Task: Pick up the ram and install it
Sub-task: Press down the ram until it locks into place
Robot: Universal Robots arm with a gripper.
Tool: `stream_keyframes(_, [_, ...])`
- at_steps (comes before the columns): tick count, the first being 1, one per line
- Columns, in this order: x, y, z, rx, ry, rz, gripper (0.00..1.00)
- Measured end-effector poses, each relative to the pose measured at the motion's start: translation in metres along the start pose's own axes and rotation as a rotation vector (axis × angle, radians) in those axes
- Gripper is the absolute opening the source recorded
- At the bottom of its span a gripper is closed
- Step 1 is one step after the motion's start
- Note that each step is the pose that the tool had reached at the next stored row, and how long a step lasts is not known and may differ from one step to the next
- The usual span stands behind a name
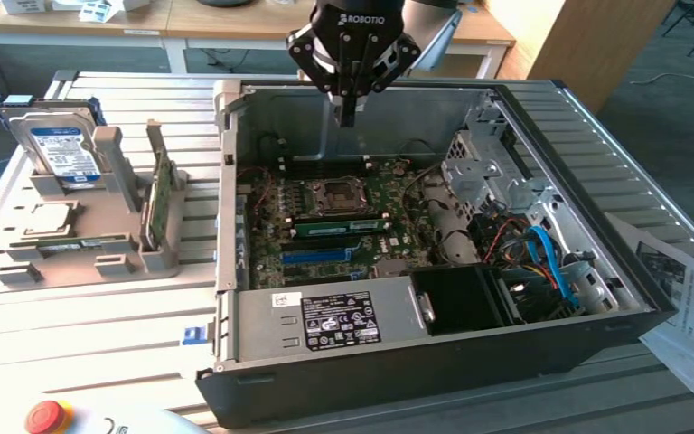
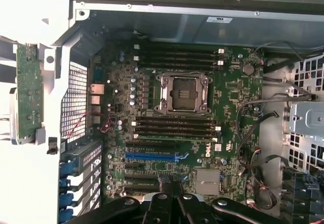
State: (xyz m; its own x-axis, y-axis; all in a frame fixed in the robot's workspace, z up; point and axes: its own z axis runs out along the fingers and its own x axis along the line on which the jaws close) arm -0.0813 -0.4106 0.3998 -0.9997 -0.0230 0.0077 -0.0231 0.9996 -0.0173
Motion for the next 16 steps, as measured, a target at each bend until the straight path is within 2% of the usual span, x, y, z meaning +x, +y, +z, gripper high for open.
stream_keyframes(4, [0.0,0.0,0.0,-0.0119,-0.0063,0.0,0.1])
stream_keyframes(7, [0.0,0.0,0.0,-0.0169,-0.008,0.001,0.1])
stream_keyframes(16, [0.0,0.0,0.0,-0.0172,-0.008,0.001,0.1])
